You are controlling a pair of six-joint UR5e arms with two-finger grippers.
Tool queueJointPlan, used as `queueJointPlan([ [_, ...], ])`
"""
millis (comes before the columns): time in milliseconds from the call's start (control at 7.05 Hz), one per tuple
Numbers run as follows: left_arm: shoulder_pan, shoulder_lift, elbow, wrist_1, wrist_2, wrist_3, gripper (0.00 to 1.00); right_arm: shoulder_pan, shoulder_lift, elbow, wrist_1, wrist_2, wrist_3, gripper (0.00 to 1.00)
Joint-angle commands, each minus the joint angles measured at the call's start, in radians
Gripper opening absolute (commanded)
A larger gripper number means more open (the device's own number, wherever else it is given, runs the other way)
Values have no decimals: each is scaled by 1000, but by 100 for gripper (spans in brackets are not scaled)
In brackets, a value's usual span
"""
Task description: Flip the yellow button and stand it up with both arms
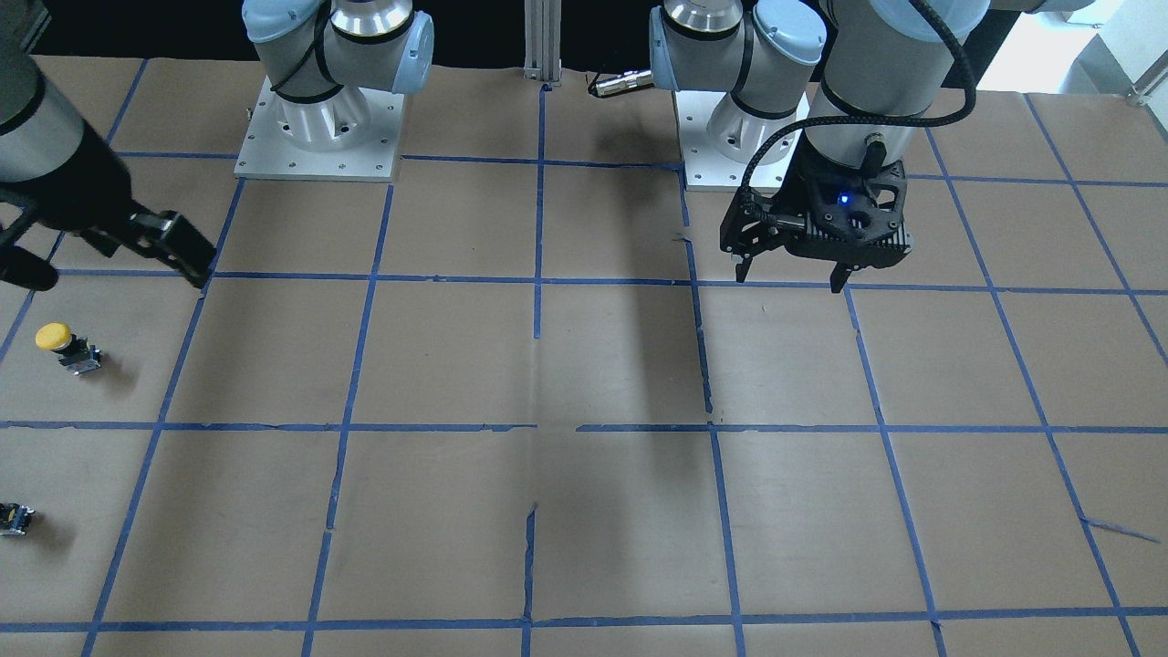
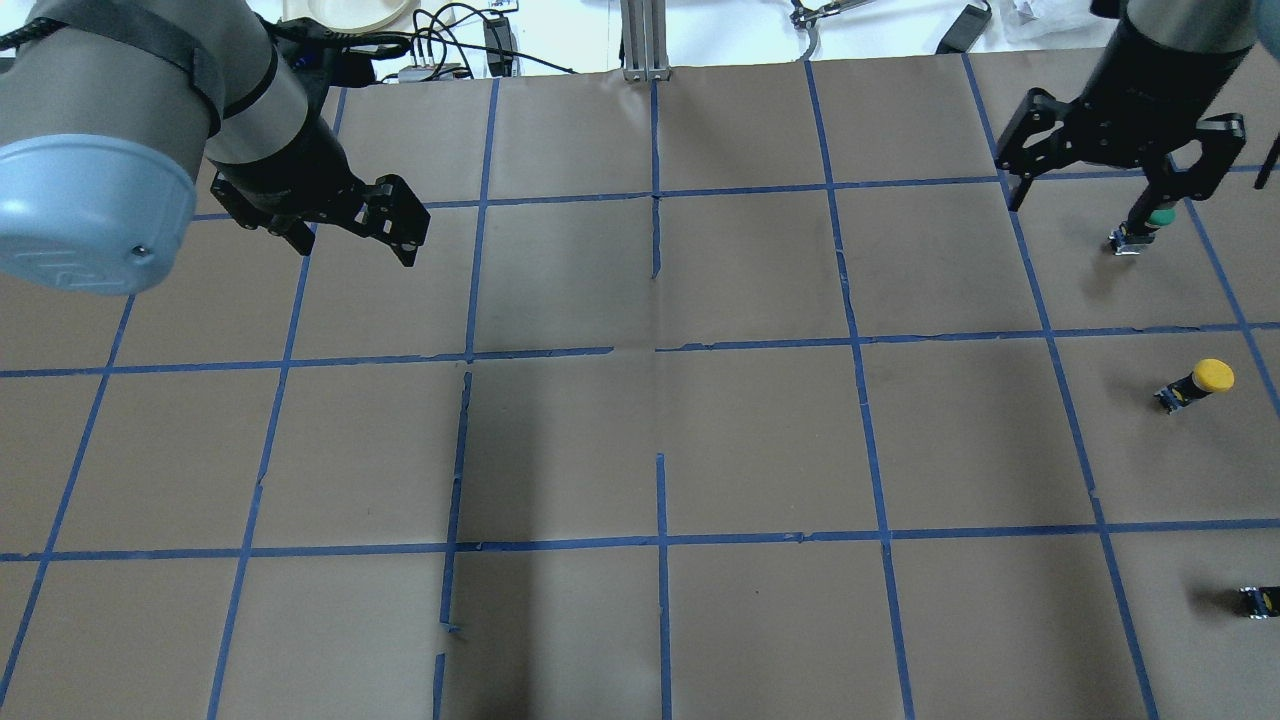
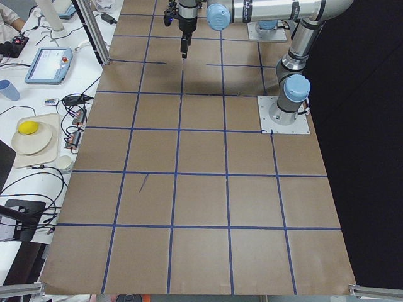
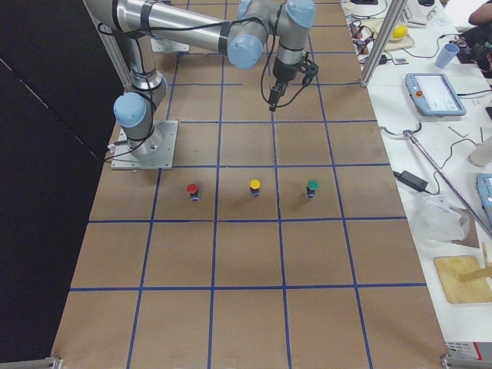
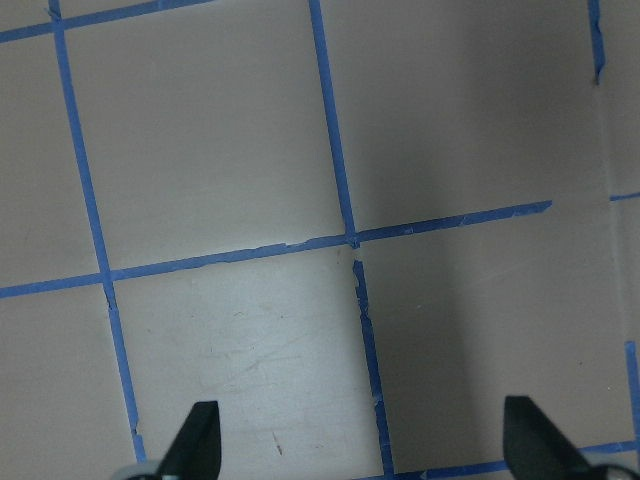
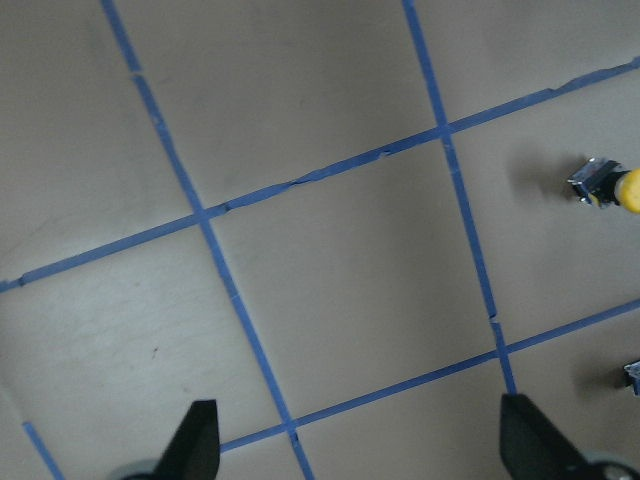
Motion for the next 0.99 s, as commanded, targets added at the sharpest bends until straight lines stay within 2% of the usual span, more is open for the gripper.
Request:
queueJointPlan([
  [0,-1,1,-1,0,0,0,100,119,-15,-28,120,16,0,100],
  [142,-1,1,-1,0,1,0,100,119,-19,-25,187,17,-15,100],
  [425,-1,5,-1,0,1,0,100,103,-22,-8,186,19,-17,100],
  [851,-1,5,-1,0,4,0,100,112,-35,16,109,45,-20,100],
])
